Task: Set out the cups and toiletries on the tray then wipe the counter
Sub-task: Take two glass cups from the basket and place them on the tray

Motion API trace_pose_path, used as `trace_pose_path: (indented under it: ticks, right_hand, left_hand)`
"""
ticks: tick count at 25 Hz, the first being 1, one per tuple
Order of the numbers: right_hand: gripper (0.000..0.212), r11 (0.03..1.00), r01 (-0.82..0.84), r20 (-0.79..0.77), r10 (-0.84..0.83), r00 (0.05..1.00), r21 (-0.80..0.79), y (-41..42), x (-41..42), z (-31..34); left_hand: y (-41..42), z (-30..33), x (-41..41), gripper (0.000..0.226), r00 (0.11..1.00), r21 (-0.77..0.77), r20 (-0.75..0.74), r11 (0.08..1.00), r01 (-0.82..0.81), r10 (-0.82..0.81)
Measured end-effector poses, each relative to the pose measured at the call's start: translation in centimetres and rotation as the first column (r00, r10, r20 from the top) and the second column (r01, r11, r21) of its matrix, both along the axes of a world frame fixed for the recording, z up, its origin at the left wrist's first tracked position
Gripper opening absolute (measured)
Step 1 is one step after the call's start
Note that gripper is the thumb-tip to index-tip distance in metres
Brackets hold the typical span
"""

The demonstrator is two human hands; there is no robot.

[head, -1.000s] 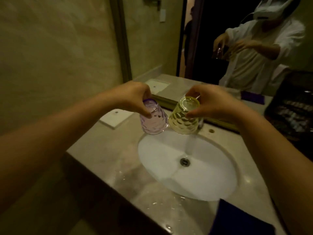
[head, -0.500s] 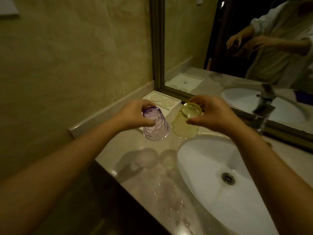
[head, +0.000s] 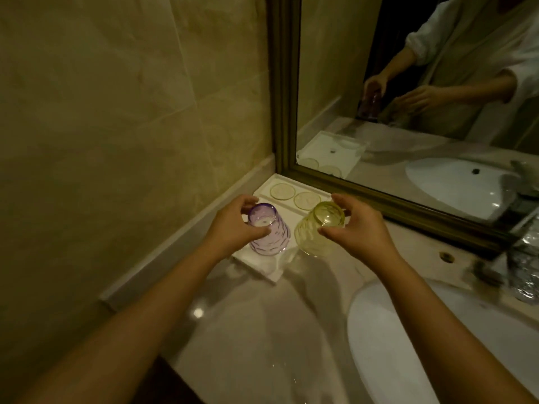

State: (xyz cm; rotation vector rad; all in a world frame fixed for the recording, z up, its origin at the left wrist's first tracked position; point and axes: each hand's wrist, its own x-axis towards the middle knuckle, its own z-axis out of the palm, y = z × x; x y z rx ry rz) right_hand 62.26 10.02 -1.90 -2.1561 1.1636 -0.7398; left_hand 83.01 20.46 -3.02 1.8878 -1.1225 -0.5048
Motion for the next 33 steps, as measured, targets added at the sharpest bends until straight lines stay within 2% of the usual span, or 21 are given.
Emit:
trace_pose_path:
  ticks: [3,7,12,23,33]
  right_hand:
    - [0.065,0.988,0.156,0.038,-0.156,0.987,0.007,-1.7,2.9,-1.5]
    - [0.061,0.949,0.315,0.022,-0.315,0.949,0.009,-3.8,7.1,-2.9]
    - [0.061,0.917,0.399,-0.003,-0.399,0.917,-0.012,-7.9,11.2,-3.3]
    - [0.062,0.916,0.400,-0.072,-0.399,0.914,0.007,-16.0,15.0,-8.6]
    - [0.062,0.928,0.373,-0.099,-0.371,0.923,0.001,-17.5,15.4,-10.2]
  left_hand:
    - [-3.2,-1.5,4.1,0.047,0.997,-0.050,-0.061,0.998,0.033,-0.036]
    - [-8.3,-3.0,9.0,0.048,0.983,-0.123,-0.178,0.992,0.020,-0.042]
    - [-14.6,-4.0,12.0,0.047,0.983,-0.128,-0.163,0.989,0.069,-0.090]
    - [-23.9,-8.1,12.4,0.045,0.989,-0.060,-0.143,0.998,0.024,-0.033]
    - [-25.6,-10.6,12.2,0.058,0.989,-0.016,-0.147,1.000,-0.007,0.005]
